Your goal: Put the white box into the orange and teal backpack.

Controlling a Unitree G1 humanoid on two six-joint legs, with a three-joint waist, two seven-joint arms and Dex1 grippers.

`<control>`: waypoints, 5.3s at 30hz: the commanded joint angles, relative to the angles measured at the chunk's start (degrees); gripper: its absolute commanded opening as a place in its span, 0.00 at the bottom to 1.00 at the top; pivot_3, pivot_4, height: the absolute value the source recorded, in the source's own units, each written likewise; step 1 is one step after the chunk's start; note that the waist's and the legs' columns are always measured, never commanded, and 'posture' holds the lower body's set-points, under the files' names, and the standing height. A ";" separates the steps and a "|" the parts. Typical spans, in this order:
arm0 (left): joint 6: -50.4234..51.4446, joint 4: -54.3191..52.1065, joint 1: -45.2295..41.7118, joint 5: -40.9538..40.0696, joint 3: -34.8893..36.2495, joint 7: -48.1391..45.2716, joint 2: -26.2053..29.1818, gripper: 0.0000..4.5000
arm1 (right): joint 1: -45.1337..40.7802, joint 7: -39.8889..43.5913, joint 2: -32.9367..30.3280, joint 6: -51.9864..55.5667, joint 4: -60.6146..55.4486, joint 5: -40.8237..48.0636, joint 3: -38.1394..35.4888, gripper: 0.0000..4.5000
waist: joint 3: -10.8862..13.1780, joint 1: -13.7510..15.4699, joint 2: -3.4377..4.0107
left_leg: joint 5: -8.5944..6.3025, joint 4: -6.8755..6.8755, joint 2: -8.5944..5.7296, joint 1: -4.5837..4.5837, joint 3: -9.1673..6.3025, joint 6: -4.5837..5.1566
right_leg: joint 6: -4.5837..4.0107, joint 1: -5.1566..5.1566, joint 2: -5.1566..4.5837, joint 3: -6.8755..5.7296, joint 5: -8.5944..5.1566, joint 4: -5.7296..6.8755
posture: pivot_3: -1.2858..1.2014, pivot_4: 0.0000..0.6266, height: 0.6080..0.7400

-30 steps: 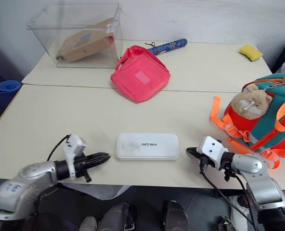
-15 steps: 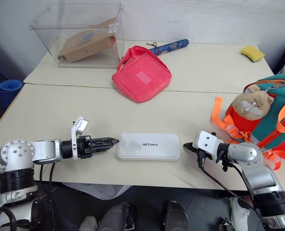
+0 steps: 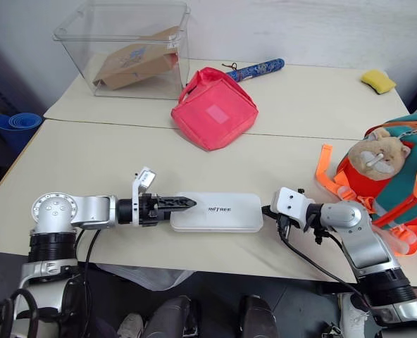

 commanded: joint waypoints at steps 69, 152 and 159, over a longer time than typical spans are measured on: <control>-40.11 -17.20 17.11 16.42 15.93 -56.25 21.83 0.27 | 15.61 -5.17 -10.97 46.64 -34.48 77.99 -24.10 0.02 | 0.00 -1.41 0.14 | -0.26 -0.38 0.22 -0.14 -0.08 0.10 | -0.11 -0.14 -0.11 0.11 -0.05 -0.40 | 0.52 0.24 1.00; -71.73 -22.95 -6.75 51.23 -18.60 -51.33 -1.88 0.21 | 7.89 -7.58 -1.22 37.46 -24.82 53.57 -21.96 0.00 | 0.15 0.07 -0.16 | -0.13 0.68 -0.07 -0.99 -0.57 0.55 | 0.37 -0.08 0.10 -0.53 0.22 -0.28 | 0.52 0.24 1.00; -73.66 -9.24 -13.41 51.24 -10.55 -54.21 8.85 0.08 | 13.79 -8.07 -2.27 38.37 -24.58 57.68 -29.14 0.00 | 0.15 0.04 -0.16 | -0.12 0.68 -0.06 -0.99 -0.57 0.54 | 0.37 -0.09 0.14 -0.58 0.22 -0.27 | 0.52 0.24 1.00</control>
